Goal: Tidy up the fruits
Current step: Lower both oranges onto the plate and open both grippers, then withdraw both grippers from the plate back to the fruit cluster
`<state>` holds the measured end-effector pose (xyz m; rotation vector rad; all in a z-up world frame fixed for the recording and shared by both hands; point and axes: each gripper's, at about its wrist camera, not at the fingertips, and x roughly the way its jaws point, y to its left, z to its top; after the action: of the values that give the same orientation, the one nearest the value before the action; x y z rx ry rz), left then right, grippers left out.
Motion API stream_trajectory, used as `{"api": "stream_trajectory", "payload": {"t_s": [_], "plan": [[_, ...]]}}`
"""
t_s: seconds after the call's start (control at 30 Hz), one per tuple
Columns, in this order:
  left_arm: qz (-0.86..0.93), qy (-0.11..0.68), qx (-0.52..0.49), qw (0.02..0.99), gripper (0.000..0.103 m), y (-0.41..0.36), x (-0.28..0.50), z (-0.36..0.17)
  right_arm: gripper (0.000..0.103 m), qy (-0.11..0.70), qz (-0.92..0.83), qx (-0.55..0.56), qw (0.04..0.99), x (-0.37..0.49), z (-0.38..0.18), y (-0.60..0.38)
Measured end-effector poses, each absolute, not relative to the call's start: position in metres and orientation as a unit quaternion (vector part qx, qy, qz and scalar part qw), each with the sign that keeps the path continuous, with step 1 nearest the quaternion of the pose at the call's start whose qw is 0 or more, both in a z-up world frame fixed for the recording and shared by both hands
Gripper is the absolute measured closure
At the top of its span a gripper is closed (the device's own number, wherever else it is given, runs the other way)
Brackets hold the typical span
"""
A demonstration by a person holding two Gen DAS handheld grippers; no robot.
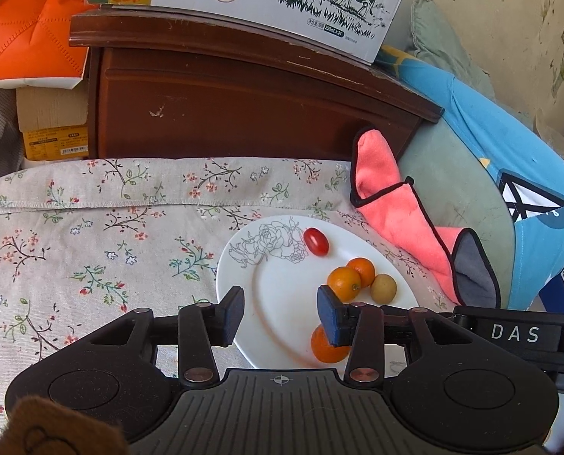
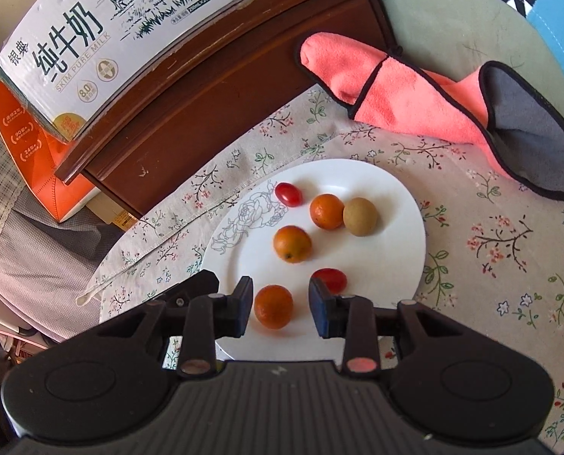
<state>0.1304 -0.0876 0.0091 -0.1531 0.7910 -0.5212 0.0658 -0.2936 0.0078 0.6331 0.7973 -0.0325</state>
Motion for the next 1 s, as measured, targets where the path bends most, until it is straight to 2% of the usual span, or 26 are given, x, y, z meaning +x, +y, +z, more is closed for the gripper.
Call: {"api": "stream_trajectory", "payload": {"t_s": [0.2, 0.57, 0.67, 1.0], "plan": [[-0.241, 0.382, -0.082, 0.889, 0.046, -0.079, 0.127, 0.022, 0.069, 0.368, -0.013, 0.29, 0.883, 0.062, 0.016, -0.293], [-0.23, 0.379, -0.084, 0.892, 0.045, -0.054, 0.113, 0.039, 0.069, 0.366, 0.002, 0.271, 0.89, 0.057, 0.025, -0.29], [-0.224, 0.375, -0.087, 0.895, 0.04, -0.045, 0.108, 0.044, 0.069, 0.365, 0.009, 0.26, 0.894, 0.054, 0.027, -0.287], [-0.207, 0.384, -0.081, 0.896, 0.038, -0.023, 0.09, 0.035, 0.069, 0.371, 0.031, 0.233, 0.898, 0.039, 0.029, -0.275]]}}
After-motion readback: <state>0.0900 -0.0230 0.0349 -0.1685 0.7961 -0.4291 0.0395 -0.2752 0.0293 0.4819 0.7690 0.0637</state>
